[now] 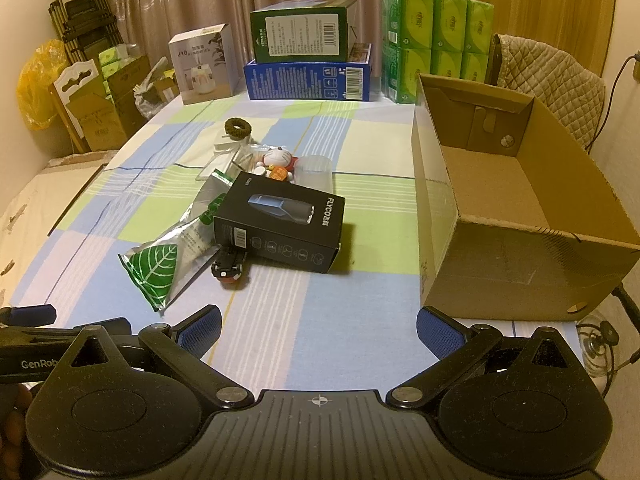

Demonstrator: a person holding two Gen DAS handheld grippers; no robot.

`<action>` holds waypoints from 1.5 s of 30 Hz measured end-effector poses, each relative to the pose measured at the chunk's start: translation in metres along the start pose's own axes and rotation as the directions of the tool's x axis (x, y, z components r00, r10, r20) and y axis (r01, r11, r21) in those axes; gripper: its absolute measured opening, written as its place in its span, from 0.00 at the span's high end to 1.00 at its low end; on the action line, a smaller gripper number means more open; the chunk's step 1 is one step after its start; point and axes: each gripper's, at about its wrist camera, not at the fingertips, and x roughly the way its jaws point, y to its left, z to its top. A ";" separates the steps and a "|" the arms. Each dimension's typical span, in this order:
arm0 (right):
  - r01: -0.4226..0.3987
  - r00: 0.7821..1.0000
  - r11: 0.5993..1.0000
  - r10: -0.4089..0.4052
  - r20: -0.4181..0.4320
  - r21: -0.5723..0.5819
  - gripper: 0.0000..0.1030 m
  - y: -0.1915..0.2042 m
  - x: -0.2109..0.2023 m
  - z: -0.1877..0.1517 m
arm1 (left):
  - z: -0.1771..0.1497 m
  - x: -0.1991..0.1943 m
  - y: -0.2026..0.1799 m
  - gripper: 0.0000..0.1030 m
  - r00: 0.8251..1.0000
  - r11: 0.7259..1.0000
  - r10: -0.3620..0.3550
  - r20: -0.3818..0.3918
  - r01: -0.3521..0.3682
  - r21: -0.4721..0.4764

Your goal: Organize objects

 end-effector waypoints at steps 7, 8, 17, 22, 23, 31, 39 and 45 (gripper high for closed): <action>-0.009 1.000 1.000 0.009 -0.025 0.016 0.02 -0.001 0.003 0.002 | 0.001 -0.003 0.004 0.01 1.000 0.999 -0.028 0.003 0.028 -0.021; -0.018 0.999 0.999 0.019 -0.031 0.032 0.02 -0.003 0.004 0.002 | 0.001 -0.003 0.004 0.01 0.999 0.999 -0.036 0.001 0.036 -0.025; -0.081 0.996 0.993 0.085 -0.035 0.088 0.02 0.005 -0.003 0.011 | 0.012 -0.006 0.014 0.01 0.997 0.997 -0.070 0.009 0.071 -0.027; -0.048 0.999 0.998 0.049 -0.017 0.046 0.02 0.005 0.008 0.017 | 0.025 -0.005 0.028 0.01 0.997 0.997 -0.075 0.010 0.075 -0.020; -0.052 0.998 0.998 0.053 -0.018 0.048 0.02 0.003 0.011 0.018 | 0.028 -0.004 0.031 0.01 0.997 0.997 -0.078 0.009 0.079 -0.018; -0.129 0.992 0.988 0.129 -0.001 -0.080 0.02 0.005 0.034 0.030 | 0.049 0.023 0.045 0.01 0.994 0.992 -0.110 -0.015 0.111 0.064; -0.144 0.990 0.955 0.142 -0.025 -0.258 0.02 0.011 0.074 0.047 | 0.073 0.057 0.045 0.01 0.989 0.972 -0.143 -0.047 0.150 0.183; -0.144 0.989 0.876 0.135 -0.052 -0.460 0.03 0.020 0.105 0.062 | 0.090 0.082 0.044 0.10 0.983 0.948 -0.164 -0.084 0.181 0.263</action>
